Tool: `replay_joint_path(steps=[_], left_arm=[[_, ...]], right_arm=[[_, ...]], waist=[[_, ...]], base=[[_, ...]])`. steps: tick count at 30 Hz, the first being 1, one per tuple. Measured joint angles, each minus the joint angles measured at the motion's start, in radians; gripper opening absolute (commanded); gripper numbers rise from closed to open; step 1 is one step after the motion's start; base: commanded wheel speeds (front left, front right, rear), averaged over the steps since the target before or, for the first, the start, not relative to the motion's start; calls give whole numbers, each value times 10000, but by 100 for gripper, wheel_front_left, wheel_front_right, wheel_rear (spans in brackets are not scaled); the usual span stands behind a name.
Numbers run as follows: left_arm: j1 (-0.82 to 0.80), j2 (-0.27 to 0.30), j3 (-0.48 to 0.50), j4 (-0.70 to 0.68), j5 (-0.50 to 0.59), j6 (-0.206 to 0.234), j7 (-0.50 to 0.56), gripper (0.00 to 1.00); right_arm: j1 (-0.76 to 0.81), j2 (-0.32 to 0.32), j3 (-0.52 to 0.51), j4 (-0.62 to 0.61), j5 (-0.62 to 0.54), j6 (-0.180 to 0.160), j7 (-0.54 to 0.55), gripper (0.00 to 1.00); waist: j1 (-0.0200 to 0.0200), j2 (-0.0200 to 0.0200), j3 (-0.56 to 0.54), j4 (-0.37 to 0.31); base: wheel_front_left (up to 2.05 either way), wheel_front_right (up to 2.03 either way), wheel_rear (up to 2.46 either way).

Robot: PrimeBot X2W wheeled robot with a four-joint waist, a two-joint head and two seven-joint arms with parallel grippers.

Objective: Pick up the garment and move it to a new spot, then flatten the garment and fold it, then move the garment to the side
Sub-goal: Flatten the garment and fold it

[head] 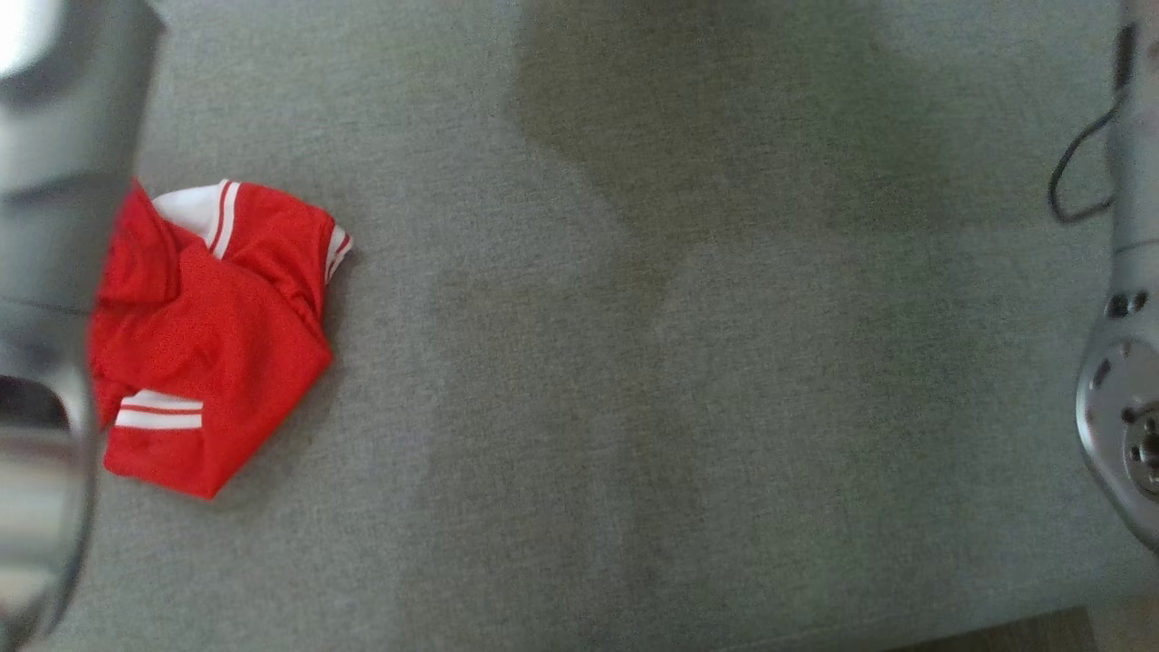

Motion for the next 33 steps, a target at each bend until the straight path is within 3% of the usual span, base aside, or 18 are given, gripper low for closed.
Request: replay_joint_path(steps=[8, 16, 25, 33], left_arm=[[1482, -385, -2203, 642, -1168, 2, -1266, 0], [4172, -238, -3893, 238, -2029, -2, -1517, 0], [5697, -86, -4759, -679, -2057, 12, -1570, 0], [7038, -130, -5049, -1409, -1977, 468, -1569, 0]], right_arm=[[1234, -662, 374, 2583, -821, 0, -443, 0], [2599, -1300, 1133, 4314, -299, 0, -8, 0], [3580, -2119, 2491, 4629, 1174, 4, 2376, 0], [4689, -2637, 3394, 4265, 2573, 17, 3747, 0]], waist=[[-4, 0, 80, 274], [-7, 0, -316, 433], [-8, 0, -1295, 493], [-7, 1, -2218, 380]], base=[[0, 0, 0], [0, 0, 0], [0, 0, 0], [0, 0, 0]])
